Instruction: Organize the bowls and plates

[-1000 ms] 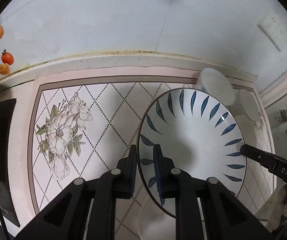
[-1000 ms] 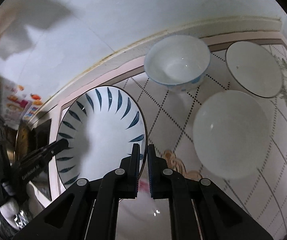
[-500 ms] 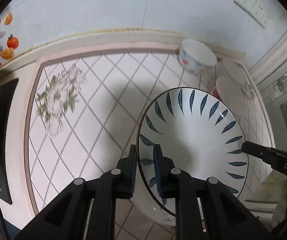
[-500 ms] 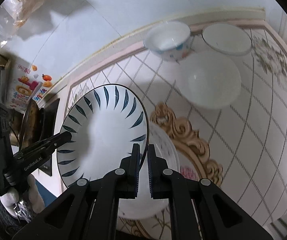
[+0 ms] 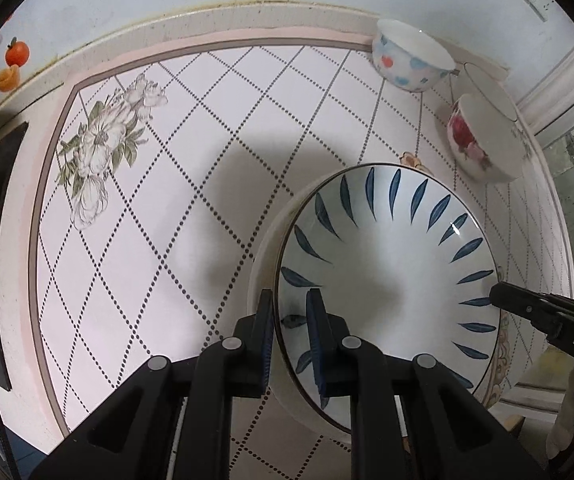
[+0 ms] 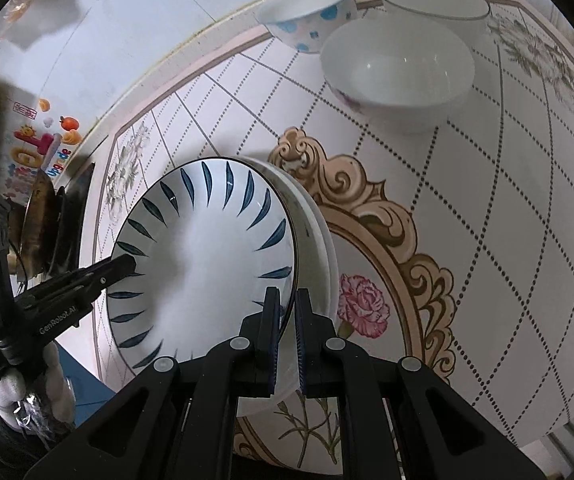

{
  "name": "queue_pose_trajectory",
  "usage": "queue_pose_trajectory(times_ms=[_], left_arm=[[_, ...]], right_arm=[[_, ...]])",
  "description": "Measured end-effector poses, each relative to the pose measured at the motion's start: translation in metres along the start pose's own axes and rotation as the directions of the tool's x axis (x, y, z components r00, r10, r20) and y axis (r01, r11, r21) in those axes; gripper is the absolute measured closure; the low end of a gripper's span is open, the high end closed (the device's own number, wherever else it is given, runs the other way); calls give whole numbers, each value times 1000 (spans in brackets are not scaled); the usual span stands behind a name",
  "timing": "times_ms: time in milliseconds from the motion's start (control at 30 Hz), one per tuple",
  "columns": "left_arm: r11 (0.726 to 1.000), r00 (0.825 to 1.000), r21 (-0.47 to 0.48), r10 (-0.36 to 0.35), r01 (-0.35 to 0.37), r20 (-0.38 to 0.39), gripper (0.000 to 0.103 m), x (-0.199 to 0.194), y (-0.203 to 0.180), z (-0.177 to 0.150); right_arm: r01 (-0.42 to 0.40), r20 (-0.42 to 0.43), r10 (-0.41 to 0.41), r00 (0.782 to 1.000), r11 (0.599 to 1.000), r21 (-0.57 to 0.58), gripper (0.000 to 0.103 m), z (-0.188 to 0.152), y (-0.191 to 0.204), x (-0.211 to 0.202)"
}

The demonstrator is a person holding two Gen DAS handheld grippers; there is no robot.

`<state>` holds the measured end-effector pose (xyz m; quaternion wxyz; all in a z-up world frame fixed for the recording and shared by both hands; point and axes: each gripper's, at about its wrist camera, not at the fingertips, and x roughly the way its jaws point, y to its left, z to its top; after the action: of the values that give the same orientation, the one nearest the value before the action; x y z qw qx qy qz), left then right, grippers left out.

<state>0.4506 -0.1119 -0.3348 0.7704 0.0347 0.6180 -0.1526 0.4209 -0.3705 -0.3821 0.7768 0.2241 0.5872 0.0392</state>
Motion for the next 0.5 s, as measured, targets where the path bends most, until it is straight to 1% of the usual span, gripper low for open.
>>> queue_pose_trajectory(times_ms=[500], left_arm=[[999, 999, -25, 32, -32, -15, 89, 8, -3, -1]], right_arm=[[16, -1, -16, 1000, 998, -61, 94, 7, 3, 6]])
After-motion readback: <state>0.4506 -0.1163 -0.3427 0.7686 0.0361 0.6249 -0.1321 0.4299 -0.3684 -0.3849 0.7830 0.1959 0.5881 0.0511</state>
